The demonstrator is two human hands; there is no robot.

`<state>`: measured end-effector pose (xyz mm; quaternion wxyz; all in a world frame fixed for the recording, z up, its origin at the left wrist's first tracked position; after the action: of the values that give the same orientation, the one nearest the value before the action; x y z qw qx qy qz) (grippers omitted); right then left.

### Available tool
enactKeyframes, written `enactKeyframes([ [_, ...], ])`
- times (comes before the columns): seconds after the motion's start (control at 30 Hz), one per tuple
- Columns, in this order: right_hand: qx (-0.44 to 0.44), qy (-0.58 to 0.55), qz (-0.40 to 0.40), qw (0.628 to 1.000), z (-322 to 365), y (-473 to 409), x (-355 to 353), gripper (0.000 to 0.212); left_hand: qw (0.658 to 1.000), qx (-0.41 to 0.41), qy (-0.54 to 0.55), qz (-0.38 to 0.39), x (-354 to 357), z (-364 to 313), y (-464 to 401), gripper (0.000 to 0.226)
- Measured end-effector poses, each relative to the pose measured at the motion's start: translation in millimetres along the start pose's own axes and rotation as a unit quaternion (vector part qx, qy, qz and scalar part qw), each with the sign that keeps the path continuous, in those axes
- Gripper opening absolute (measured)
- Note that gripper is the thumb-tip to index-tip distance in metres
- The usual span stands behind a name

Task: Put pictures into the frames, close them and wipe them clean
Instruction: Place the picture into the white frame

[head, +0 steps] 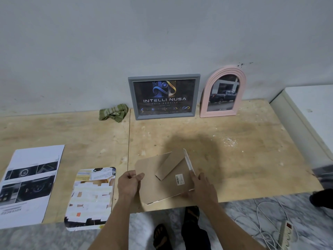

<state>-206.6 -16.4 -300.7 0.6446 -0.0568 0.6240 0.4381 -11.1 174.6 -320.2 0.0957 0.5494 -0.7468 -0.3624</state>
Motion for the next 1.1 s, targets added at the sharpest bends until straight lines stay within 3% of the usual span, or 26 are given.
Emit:
enactKeyframes([
  [0.23,0.008,0.011,-0.001,1.0,1,2,0,0.086,0.999,0.016,0.027,-0.007,-4,-5,6,0.007],
  [0.43,-0.035,0.022,-0.005,0.999,2,6,2,0.077,0.998,0.015,0.054,0.041,-5,-9,10,0.009],
  [0.87,-0.005,0.054,-0.02,0.998,0,5,-4,0.085,0.987,-0.064,0.141,0.034,-33,0,5,0.017],
  [1.0,0.005,-0.013,-0.071,0.997,2,6,-18,0.065,0.987,-0.059,0.144,0.038,-33,-2,7,0.008],
  [1.1,0.026,-0.214,-0.037,0.976,8,0,-27,0.037,0.988,-0.043,0.142,0.047,-25,-7,12,0.012],
])
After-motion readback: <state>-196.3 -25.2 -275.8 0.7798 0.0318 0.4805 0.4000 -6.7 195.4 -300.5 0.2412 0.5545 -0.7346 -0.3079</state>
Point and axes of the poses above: each hand's wrist, its own y-axis away from the middle knuckle, its own x-axis out of the palm, z = x × y, the point moved 2 cm from there along -y, towards the middle knuckle
